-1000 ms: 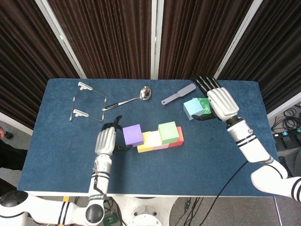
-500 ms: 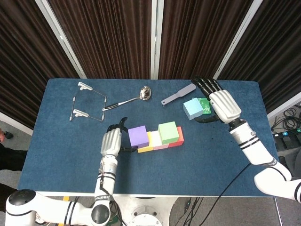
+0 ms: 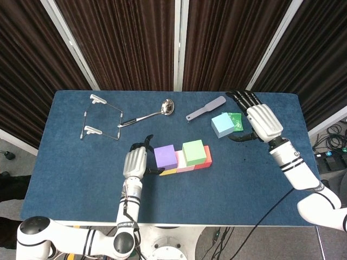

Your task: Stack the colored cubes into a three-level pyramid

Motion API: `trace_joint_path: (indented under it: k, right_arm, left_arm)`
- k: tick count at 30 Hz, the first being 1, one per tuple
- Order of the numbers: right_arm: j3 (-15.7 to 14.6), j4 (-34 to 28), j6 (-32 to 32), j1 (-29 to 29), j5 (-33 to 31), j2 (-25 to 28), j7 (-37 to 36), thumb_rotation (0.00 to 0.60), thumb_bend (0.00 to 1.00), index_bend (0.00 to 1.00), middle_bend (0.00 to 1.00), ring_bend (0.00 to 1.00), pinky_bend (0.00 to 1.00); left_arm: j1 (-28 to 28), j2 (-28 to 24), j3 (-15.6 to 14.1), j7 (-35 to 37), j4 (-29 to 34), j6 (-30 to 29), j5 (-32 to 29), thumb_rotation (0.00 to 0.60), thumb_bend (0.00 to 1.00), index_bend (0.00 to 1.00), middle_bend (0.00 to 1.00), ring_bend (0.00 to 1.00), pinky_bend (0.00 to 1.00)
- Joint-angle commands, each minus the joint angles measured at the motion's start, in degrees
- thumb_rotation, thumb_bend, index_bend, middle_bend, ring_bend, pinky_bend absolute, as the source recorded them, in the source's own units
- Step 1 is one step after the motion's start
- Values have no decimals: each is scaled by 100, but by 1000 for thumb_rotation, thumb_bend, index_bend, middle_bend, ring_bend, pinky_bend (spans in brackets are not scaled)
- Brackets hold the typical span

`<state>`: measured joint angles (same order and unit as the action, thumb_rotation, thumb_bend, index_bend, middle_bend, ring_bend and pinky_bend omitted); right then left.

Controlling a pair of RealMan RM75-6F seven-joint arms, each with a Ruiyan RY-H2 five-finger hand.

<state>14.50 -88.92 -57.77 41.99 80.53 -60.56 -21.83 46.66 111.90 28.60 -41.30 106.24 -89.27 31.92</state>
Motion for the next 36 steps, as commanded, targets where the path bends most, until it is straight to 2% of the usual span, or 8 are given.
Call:
trace_joint_path:
  k: [1, 7, 13, 17, 25, 31, 36]
  right_arm:
    - [-13, 48, 17, -4, 13, -18, -44, 600, 3, 0, 0, 0, 0]
    - [-32, 148, 63, 4, 26, -60, -114, 600, 3, 0, 0, 0, 0]
    - [-39, 205, 86, 13, 37, -93, -144, 600, 4, 0, 0, 0, 0]
    - [-39, 204, 89, 10, 30, -97, -138, 600, 3, 0, 0, 0, 0]
    - [-34, 229, 90, -11, 3, -92, -166, 600, 3, 0, 0, 0, 0]
    - [-36, 200, 127, 9, 32, -79, -196, 600, 3, 0, 0, 0, 0]
    - [-6, 57, 187, 69, 47, -30, -137, 600, 3, 0, 0, 0, 0]
  left_arm:
    - [5, 17, 33, 22, -36, 16, -19, 600, 146, 96, 545, 155, 108]
    - [4, 20, 35, 84, -64, 76, 22, 600, 144, 90, 532, 163, 108]
    - [-57, -74, -30, 177, -4, 247, 18, 600, 126, 86, 479, 212, 108]
    - [-71, -83, -44, 254, -29, 288, 65, 600, 121, 86, 403, 211, 108]
    - [-111, -122, -107, 316, 26, 278, 151, 600, 114, 72, 272, 154, 105]
    - [-171, -193, -146, 403, 142, 307, 228, 600, 107, 62, 214, 118, 102]
    - [-360, -585, -327, 309, 731, 235, 327, 600, 93, 51, 176, 84, 77]
